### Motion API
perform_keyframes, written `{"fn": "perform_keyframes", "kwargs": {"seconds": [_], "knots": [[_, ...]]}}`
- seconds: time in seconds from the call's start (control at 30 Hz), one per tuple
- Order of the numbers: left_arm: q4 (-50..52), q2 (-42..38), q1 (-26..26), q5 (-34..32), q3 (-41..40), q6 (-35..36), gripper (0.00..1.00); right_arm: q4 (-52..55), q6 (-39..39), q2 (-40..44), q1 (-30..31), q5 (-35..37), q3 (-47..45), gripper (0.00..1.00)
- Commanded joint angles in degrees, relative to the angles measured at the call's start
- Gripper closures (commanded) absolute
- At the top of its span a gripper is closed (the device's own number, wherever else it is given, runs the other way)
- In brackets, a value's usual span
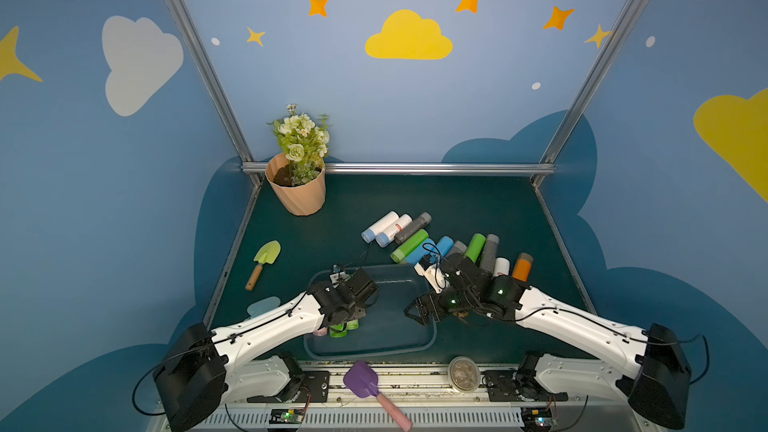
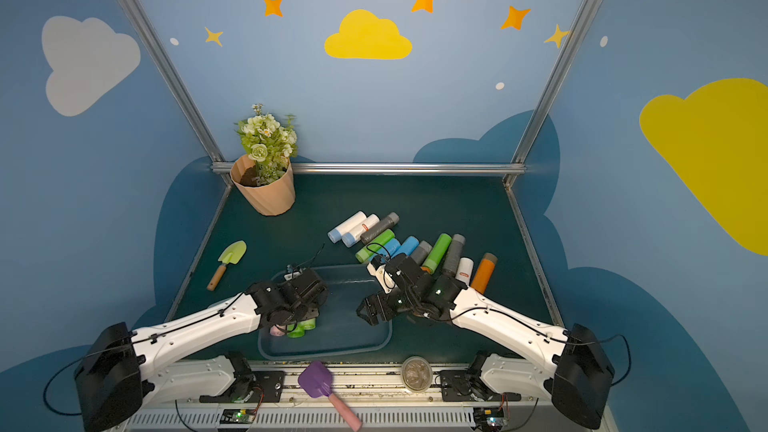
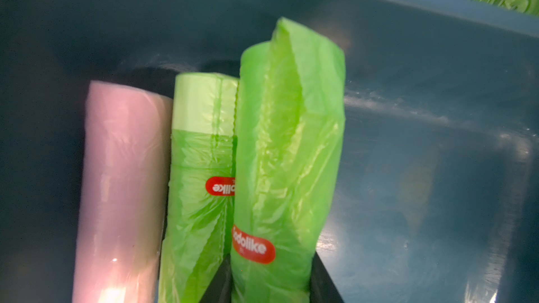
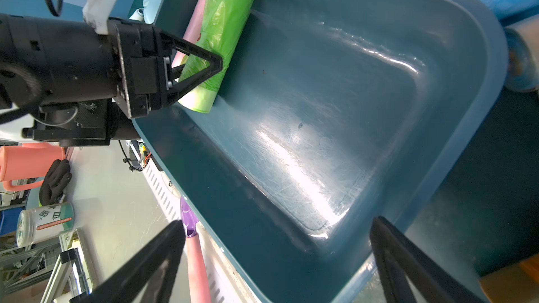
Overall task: Put the roll of trash bags into the storage box
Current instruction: Place the roll of trash bags in the storage box.
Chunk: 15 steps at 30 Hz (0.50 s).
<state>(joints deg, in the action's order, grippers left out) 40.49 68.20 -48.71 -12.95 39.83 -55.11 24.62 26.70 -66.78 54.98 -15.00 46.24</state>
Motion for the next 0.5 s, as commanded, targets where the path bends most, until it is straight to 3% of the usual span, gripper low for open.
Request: {"fn": "perform_keyframes", "kwargs": {"seconds": [0.0,0.47], "knots": [[0.6,0.8,-0.4,-1.9,-0.7,-0.8,0.66,0.5,-0.5,-0.1,0.5,0.7,0.9,0.03],[-0.2,3.8,-0.8,-1.9,-1.1,-0.4,0.66,0.3,0.0,0.6,0.6,1.1,0.0,0.03]]}}
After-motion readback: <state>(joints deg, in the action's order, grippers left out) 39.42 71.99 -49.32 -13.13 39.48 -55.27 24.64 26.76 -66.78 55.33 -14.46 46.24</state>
